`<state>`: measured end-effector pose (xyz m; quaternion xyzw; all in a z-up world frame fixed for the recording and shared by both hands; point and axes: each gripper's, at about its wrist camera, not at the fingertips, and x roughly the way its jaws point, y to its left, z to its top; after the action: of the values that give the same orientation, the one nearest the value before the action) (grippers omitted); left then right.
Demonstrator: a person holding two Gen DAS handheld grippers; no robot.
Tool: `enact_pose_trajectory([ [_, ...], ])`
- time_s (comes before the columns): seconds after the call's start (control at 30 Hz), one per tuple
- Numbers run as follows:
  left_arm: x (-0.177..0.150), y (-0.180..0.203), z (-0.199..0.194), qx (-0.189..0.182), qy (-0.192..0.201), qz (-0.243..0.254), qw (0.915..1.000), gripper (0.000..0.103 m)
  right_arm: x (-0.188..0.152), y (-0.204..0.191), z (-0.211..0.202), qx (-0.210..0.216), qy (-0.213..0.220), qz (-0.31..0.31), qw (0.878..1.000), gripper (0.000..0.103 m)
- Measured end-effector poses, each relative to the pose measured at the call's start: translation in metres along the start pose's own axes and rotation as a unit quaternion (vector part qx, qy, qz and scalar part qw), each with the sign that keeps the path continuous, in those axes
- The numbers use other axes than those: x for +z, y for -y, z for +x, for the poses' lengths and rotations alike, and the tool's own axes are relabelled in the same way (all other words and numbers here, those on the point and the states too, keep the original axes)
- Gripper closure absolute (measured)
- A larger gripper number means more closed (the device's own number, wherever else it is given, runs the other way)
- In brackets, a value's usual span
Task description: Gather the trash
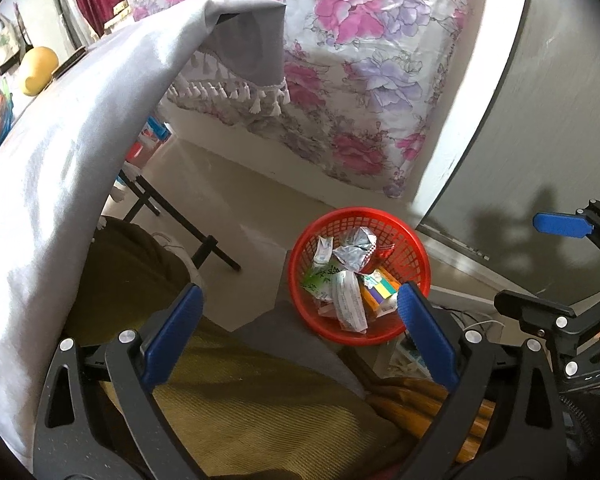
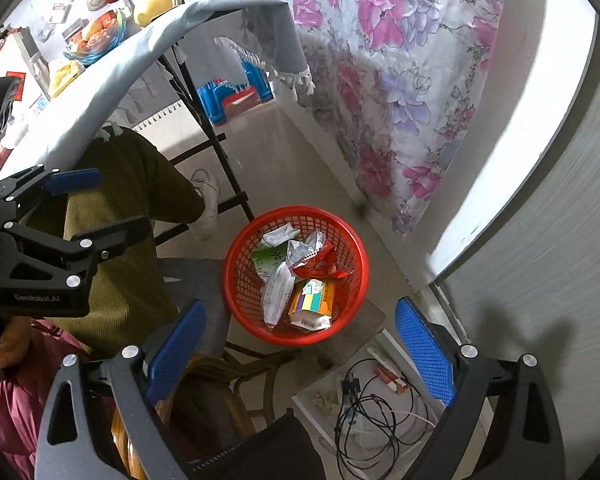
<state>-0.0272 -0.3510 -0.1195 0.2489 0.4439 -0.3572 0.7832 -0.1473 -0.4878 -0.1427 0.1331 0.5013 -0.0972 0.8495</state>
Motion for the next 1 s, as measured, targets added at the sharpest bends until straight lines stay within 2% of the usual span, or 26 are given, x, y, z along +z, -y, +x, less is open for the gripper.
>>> enact_pose_trajectory([
  [1.0, -0.003, 0.0069, -0.0036, -0.006, 0.012, 0.02, 0.9997, 0.009, -0.0018, -0.0042, 0.0056, 0.005, -0.006, -0.003, 1.0, 0.009],
])
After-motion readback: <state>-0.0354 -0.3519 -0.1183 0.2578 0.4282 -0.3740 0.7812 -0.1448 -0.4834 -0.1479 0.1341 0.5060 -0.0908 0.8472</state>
